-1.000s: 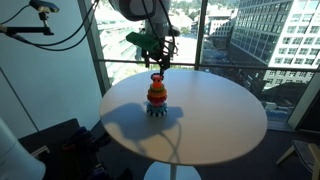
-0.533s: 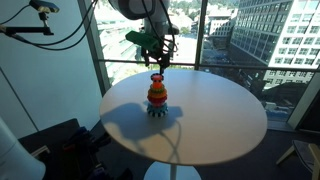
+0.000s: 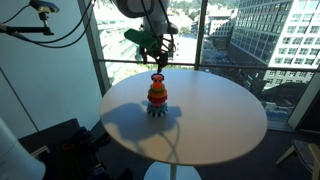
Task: Put the black and white circular object on the orange object
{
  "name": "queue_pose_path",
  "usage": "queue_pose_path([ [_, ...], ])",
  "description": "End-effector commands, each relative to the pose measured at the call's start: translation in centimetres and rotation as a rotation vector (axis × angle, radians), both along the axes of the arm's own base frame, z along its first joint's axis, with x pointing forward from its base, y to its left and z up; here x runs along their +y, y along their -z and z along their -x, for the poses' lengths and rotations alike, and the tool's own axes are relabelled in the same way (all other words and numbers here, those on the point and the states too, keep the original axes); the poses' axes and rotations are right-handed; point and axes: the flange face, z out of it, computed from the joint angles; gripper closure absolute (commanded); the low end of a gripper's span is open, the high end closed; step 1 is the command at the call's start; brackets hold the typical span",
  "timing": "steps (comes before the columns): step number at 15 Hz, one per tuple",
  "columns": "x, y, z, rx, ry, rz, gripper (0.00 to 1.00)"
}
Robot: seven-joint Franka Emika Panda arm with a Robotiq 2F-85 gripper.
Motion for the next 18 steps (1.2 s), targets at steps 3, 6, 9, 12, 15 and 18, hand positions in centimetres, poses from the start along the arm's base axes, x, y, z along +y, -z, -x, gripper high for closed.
queue_pose_path([
  [3, 0.5, 0.2, 0.6, 0.022, -0.039, -0.053, 0.00],
  [6, 0.5, 0.9, 0.5, 0.044, -0.041, -0.060, 0.00],
  [9, 0.4, 1.1, 0.5, 0.053, -0.042, -0.061, 0.00],
  [12, 0.3, 0.4, 0.8, 0.052, -0.036, -0.046, 0.00],
  [15, 0.1, -0.7, 1.1, 0.057, -0.016, -0.008, 0.00],
  [18, -0.4, -1.9, 1.6, 0.055, 0.009, 0.053, 0.00],
])
